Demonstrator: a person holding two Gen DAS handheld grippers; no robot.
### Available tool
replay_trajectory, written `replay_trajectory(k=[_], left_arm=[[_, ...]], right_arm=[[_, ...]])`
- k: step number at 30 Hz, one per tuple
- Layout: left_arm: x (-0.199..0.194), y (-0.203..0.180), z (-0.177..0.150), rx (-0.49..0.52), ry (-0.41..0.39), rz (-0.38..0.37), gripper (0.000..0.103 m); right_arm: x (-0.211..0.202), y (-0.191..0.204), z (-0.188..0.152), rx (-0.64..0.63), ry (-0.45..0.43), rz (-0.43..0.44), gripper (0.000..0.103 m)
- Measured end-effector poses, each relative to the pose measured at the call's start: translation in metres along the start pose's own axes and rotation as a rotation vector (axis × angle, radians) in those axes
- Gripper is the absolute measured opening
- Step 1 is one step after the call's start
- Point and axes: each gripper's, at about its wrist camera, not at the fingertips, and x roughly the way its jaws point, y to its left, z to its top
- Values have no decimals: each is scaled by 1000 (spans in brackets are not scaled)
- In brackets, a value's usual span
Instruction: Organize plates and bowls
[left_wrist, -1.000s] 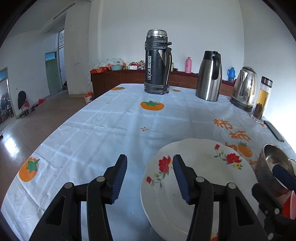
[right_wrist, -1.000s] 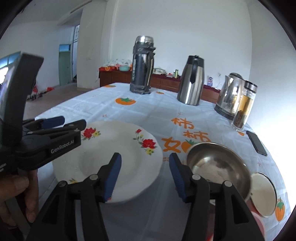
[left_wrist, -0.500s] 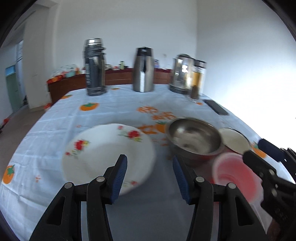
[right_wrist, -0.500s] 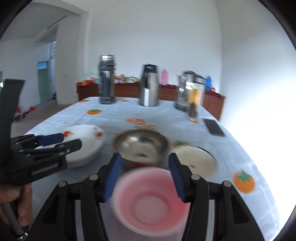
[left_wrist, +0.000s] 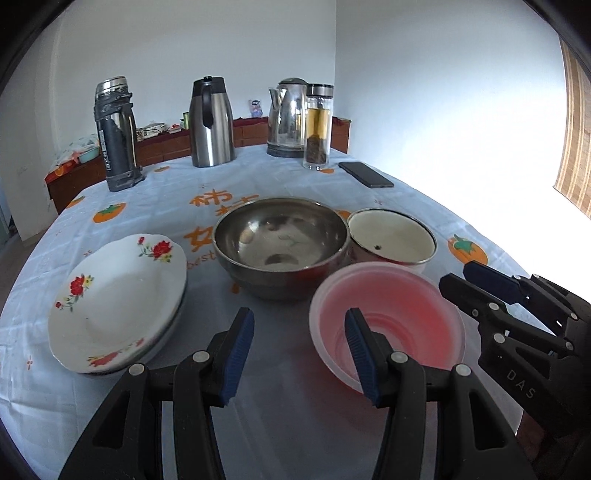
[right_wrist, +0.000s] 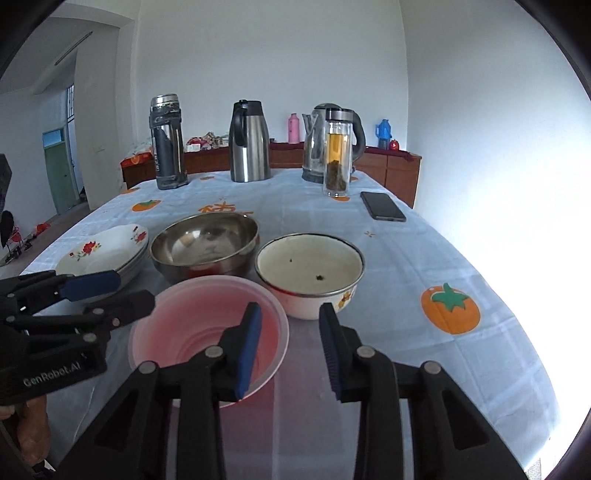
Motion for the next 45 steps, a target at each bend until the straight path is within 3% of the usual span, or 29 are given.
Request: replay_trajectory(k=[6, 15, 35, 45], left_arm=[[6, -6, -3, 2, 29, -18, 45], [14, -11, -7, 19, 57, -38, 20], [-1, -6, -2, -2, 27, -59, 14], [-23, 5, 14, -27, -42, -52, 14]], right_arm=[[5, -1, -6, -5, 22, 21, 23], [13, 0, -12, -12, 34, 29, 10], [6, -1, -7, 5, 9, 32, 9], [-11, 2, 12, 30, -44, 85, 9]])
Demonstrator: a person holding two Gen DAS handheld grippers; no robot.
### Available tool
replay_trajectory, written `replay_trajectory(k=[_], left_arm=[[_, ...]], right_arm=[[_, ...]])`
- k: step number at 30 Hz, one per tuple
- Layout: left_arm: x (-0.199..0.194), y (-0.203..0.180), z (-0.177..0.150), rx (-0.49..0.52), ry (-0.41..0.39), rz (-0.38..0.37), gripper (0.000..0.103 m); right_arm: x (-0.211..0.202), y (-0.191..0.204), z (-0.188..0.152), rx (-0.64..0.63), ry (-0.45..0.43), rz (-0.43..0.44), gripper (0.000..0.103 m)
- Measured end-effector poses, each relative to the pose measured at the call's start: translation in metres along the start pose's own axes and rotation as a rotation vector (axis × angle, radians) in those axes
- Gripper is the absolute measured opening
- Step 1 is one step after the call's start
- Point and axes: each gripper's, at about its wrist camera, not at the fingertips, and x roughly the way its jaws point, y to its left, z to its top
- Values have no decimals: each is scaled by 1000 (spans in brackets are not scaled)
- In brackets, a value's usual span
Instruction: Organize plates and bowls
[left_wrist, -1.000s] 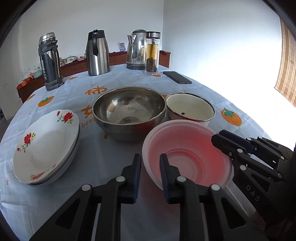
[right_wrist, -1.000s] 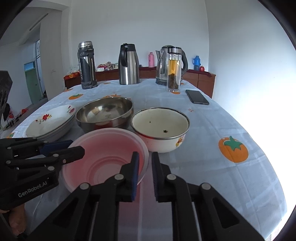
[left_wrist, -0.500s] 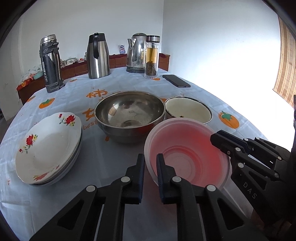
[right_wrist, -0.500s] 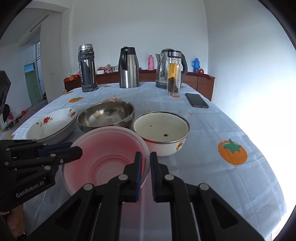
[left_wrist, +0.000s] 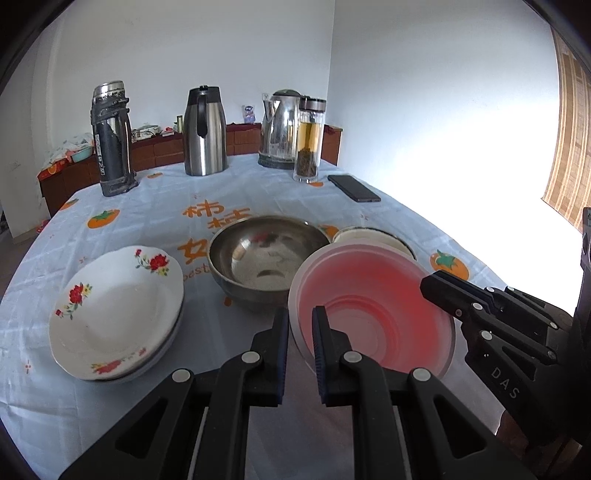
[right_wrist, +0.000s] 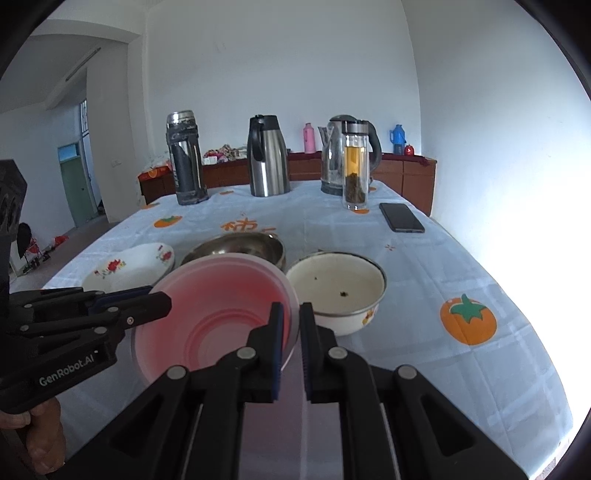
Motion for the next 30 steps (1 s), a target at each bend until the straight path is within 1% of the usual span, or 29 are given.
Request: replay_trajectory(k=[7, 13, 15, 19, 25, 27, 30], left_arm=[[-8, 6, 15, -4, -32, 23, 14], [-3, 20, 24, -26, -9, 29, 14], [-2, 23, 29, -33, -6, 28, 14], [0, 38, 43, -81, 4, -7, 14], [9, 47, 61, -79, -5, 4, 14], [15, 50, 64, -80, 3, 9, 14], [23, 56, 67, -94, 23, -2, 14]], right_arm=[[-3, 6, 17, -5, -31, 25, 9], [4, 12, 34, -15, -32, 39, 9], [9, 13, 39, -19, -27, 41, 9], [20, 10, 46, 1, -5, 57, 9], [42, 6, 56, 38, 28, 87, 9], [47, 5, 59, 46, 37, 90, 9], [51, 5, 66, 40, 34, 80, 9]])
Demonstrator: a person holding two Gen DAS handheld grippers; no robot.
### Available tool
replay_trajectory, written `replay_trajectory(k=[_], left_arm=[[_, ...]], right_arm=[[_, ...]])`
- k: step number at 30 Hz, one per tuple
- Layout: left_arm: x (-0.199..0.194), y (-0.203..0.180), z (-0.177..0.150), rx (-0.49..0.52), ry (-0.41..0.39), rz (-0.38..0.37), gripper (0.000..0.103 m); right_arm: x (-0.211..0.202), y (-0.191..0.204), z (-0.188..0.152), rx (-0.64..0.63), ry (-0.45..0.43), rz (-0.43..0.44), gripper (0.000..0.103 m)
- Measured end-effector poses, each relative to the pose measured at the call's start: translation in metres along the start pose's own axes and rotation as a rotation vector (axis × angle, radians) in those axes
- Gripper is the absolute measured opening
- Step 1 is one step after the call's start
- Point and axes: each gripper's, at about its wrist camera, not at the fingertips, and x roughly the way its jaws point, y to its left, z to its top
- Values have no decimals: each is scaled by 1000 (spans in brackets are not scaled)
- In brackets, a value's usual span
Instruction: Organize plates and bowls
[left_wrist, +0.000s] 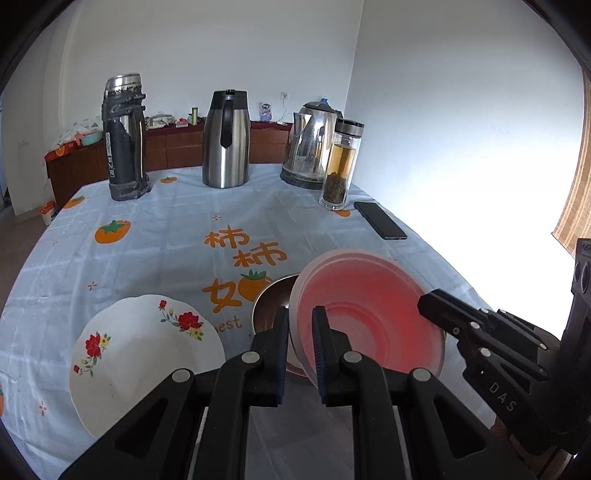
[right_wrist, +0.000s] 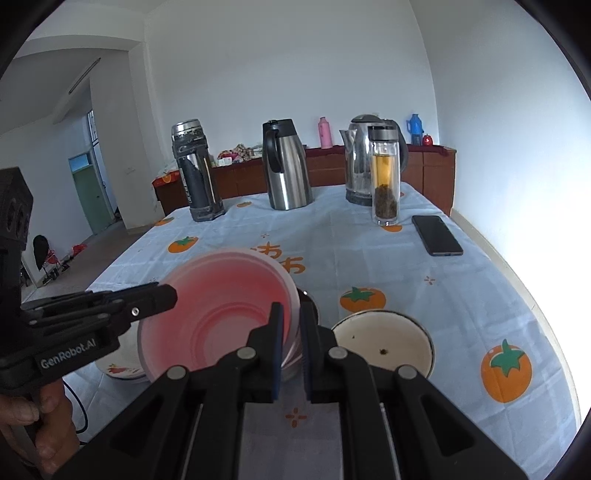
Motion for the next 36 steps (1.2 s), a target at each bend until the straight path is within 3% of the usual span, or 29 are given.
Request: replay_trajectory(k=[22, 28, 36], left_arm=[[35, 26, 18, -76, 66, -44, 14], [54, 38, 15, -130, 131, -112, 14], [56, 40, 13, -129, 130, -118, 14]], right_arm=[[41, -6, 18, 1, 96, -5, 9], [46, -7, 20, -5, 111, -25, 10], [57, -7, 19, -10, 133, -45, 10]])
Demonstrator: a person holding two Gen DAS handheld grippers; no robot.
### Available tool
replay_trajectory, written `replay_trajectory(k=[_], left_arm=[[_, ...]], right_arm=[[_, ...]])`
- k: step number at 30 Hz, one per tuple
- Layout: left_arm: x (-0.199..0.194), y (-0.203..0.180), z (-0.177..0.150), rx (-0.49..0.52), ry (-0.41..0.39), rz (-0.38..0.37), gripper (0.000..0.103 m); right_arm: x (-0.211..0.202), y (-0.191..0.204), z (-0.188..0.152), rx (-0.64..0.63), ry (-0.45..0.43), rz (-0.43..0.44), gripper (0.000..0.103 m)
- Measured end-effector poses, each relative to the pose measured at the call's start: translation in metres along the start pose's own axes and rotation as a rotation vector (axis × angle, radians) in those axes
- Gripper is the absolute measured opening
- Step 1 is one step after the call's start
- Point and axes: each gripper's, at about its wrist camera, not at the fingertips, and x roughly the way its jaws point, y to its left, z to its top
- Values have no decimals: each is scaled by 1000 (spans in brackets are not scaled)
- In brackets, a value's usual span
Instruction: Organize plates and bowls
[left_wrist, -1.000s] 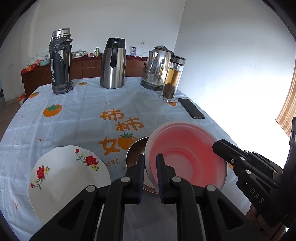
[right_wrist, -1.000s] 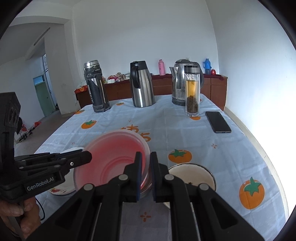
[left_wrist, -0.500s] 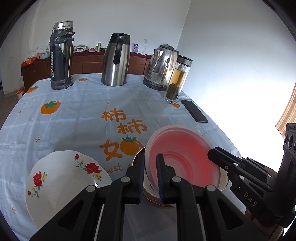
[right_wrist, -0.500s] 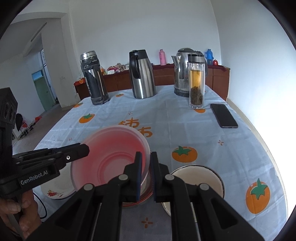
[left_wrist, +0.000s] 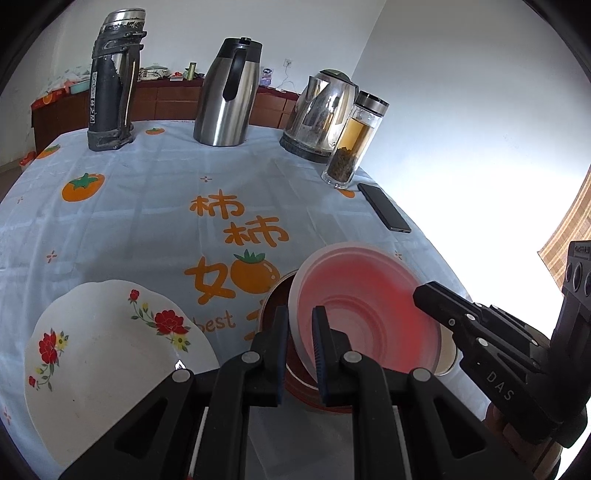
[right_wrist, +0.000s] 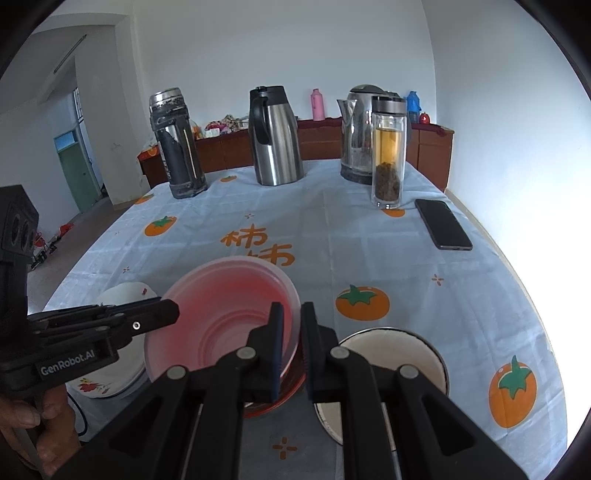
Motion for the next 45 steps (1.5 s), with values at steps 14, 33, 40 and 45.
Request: replay_trajectory(k=[14, 33, 40, 45], left_arm=[[5, 7, -3, -18, 14, -3, 14], [9, 8, -3, -9, 17, 5, 14], [11, 9, -4, -9, 22, 3, 14], [10, 10, -4, -8, 23, 1, 14]], right_arm=[[9, 3, -4, -5, 26, -6, 10], [15, 0, -6, -1, 34, -9, 11], [16, -1, -7, -1, 37, -9, 11], [18, -2, -7, 0, 40, -10, 11]])
